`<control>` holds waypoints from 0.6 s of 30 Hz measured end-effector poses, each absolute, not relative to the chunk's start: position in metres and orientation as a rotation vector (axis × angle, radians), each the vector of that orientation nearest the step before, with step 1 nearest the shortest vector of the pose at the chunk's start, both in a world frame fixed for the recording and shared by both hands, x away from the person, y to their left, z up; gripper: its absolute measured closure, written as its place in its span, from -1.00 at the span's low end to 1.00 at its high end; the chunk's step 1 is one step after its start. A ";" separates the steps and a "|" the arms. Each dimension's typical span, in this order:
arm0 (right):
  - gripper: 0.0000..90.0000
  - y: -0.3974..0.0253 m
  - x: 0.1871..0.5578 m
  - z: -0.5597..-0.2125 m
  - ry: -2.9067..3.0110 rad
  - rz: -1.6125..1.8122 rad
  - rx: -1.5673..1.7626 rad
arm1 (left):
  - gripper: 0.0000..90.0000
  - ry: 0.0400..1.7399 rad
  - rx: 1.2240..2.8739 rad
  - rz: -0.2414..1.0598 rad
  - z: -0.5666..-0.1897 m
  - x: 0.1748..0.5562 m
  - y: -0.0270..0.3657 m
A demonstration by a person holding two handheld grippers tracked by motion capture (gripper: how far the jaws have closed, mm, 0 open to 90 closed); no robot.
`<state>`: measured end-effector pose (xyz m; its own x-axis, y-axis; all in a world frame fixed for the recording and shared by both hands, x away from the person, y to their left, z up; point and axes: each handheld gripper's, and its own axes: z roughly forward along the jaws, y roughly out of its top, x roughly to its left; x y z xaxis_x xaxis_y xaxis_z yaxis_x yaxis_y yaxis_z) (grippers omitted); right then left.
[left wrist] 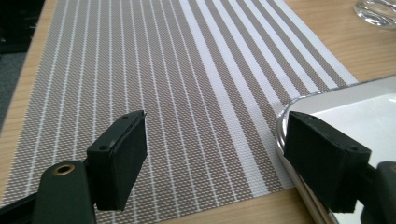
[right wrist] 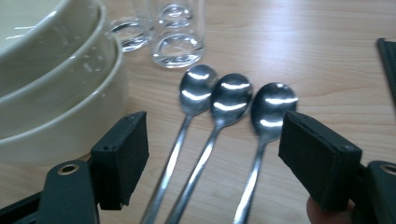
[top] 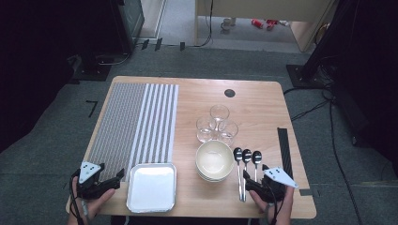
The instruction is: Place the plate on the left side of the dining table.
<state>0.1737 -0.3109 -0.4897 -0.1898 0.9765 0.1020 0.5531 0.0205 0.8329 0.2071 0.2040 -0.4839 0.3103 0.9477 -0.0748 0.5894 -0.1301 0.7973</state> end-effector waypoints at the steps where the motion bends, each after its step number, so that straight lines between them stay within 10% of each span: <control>1: -0.47 -0.311 0.174 -0.490 1.787 1.067 1.558 | -0.52 1.373 1.822 0.600 -0.484 0.207 0.204; 18: -0.47 -0.280 0.167 -0.488 1.828 1.109 1.513 | -0.24 1.305 1.870 0.460 -0.487 0.200 0.176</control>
